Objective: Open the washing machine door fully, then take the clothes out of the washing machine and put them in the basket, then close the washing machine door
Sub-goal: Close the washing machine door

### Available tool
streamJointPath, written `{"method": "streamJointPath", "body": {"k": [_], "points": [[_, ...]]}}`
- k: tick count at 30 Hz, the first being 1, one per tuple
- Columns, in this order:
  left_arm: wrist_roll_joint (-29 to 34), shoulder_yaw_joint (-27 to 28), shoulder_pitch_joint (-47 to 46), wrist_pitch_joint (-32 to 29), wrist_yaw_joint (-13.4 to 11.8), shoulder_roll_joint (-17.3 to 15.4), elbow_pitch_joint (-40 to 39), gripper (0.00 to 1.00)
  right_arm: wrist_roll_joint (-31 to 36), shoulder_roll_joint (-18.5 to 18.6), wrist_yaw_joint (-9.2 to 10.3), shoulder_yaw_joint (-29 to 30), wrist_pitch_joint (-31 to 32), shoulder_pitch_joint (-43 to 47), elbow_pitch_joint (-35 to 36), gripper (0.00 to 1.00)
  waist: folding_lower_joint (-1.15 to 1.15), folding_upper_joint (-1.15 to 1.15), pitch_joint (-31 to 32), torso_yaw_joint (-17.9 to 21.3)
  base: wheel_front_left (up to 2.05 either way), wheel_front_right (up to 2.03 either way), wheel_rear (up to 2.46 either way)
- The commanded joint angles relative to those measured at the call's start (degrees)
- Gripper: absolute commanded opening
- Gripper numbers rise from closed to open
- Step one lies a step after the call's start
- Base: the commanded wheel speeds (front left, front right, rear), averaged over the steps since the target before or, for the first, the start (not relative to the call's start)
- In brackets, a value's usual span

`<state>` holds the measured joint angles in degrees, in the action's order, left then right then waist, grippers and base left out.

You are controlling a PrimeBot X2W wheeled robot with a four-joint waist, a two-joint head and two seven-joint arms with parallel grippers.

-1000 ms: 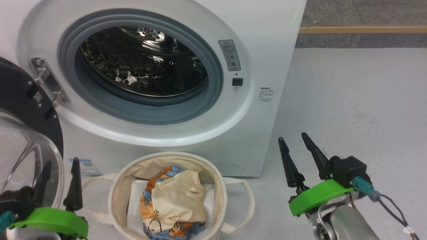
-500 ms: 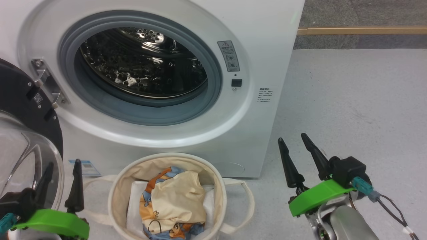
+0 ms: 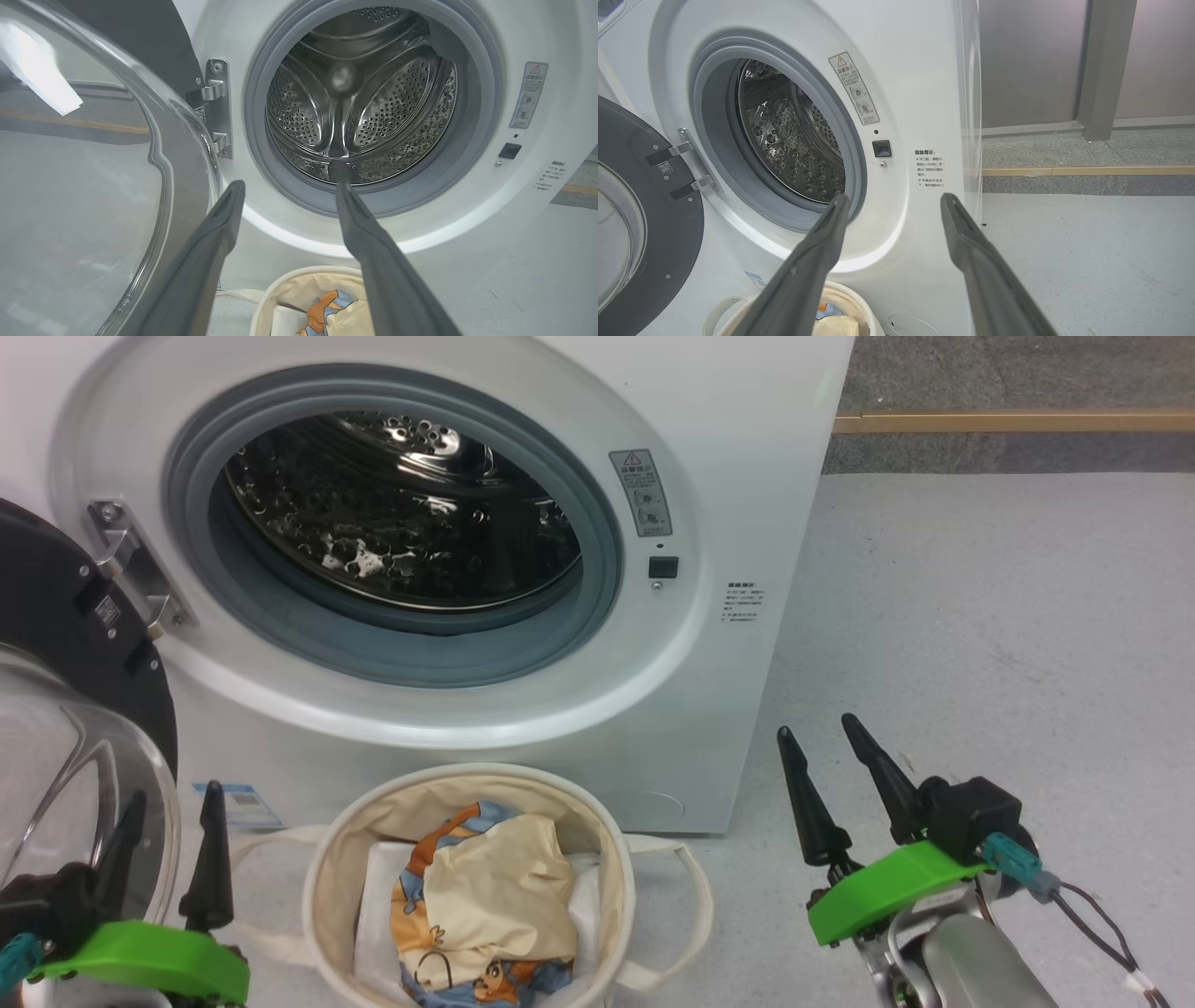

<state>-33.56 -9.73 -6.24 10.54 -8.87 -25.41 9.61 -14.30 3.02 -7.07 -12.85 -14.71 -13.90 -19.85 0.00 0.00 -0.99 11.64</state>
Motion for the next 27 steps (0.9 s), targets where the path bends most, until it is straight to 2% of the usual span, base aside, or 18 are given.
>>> {"method": "streamJointPath", "body": {"k": [1,7,19,23,27], "points": [[-0.23,2.72,-3.37,0.51,-0.29,-1.5,-1.4,1.0,-0.06,-0.14,-0.42,-1.31,-0.29,-2.24,1.54,1.0,0.0,0.0,0.0,0.01,-1.01,0.64,0.37],[-0.77,2.89,-3.32,0.31,-0.54,-1.51,-1.39,1.0,-0.12,-0.14,-0.42,-1.26,-0.29,-2.06,1.27,1.0,0.0,0.0,-0.1,-0.02,-1.49,1.12,0.37],[-0.91,2.3,-2.93,0.14,-0.24,-2.02,-1.76,1.0,-0.29,-0.14,-0.42,-1.2,-0.29,-2.0,1.46,1.0,0.0,0.0,-0.46,-0.15,-2.2,1.78,0.42],[-0.87,1.75,-2.84,-0.22,0.14,-2.31,-1.85,1.0,-0.32,-0.14,-0.42,-1.13,-0.29,-2.12,1.56,1.0,0.0,0.0,-0.58,-0.13,-1.4,1.37,0.03],[-1.66,2.39,-2.56,0.02,-0.51,-1.77,-1.86,1.0,-0.3,-0.14,-0.42,-0.99,-0.29,-2.04,1.54,1.0,0.0,0.0,-0.6,-0.17,-0.84,0.84,0.0]]}}
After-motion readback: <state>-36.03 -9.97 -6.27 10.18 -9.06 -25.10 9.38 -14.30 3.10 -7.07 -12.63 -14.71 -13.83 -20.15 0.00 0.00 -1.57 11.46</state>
